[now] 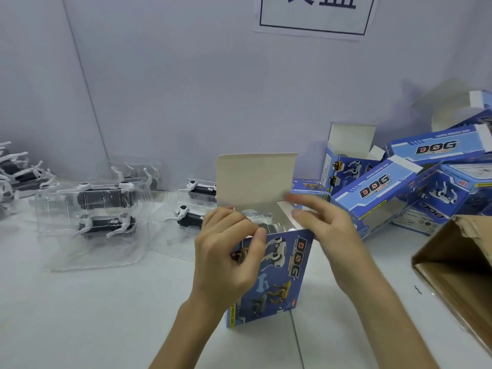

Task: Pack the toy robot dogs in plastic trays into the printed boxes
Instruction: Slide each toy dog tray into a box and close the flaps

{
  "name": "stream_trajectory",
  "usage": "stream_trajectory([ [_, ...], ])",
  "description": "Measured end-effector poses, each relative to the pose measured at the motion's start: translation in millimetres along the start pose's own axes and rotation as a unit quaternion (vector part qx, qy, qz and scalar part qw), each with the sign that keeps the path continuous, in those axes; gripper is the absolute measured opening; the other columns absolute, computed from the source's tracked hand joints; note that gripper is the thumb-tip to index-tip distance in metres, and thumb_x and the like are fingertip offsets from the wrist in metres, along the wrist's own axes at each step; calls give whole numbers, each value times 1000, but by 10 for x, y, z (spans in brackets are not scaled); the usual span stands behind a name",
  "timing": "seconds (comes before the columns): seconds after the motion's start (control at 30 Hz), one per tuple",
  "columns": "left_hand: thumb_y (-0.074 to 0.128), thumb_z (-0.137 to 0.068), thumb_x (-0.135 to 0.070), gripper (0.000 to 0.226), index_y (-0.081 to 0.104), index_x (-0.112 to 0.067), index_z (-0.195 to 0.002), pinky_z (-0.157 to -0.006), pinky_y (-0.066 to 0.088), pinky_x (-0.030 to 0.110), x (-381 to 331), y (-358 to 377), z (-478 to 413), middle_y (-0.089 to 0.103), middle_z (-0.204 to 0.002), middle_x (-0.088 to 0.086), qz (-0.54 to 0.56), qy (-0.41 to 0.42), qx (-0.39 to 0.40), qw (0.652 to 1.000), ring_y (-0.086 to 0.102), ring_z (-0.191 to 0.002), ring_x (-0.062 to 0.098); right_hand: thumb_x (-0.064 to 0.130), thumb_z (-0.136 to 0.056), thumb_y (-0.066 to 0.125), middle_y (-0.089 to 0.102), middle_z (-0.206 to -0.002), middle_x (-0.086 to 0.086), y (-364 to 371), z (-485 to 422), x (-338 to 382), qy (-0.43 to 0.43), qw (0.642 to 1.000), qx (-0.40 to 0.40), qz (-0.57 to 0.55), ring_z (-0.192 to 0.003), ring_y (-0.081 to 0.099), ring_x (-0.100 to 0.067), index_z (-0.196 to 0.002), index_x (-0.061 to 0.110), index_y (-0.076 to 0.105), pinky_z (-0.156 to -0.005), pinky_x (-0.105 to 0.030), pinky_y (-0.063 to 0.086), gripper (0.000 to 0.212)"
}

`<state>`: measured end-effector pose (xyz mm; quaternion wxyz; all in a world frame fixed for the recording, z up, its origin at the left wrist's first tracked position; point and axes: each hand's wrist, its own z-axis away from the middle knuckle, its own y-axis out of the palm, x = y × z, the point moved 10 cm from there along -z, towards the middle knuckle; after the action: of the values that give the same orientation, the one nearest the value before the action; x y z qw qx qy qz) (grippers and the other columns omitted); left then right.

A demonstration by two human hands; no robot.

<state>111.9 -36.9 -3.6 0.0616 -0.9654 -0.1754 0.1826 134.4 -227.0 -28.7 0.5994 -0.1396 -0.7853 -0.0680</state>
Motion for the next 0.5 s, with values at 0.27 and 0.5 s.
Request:
stream_trajectory([
  [0.27,56,-88,-18,29,67,-9,-63,-88,42,37,-16,-80,31,66,-69,-4,-38,8,-36,999,57,-76,17,-23,-82,39,72,-102,-3,409,-214,111,-12,966,171,-193,-94,67,-19,-90,23,74,-70,-31,55,58],
  [0.5,57,-87,-19,18,74,-17,-80,-109,26,38,-112,-152,103,63,-97,-19,-104,60,-77,990,58,-88,10,15,-79,36,71,-95,-10,565,-361,105,7,932,301,-201,-109,64,-24,-64,10,74,-84,-31,56,42],
])
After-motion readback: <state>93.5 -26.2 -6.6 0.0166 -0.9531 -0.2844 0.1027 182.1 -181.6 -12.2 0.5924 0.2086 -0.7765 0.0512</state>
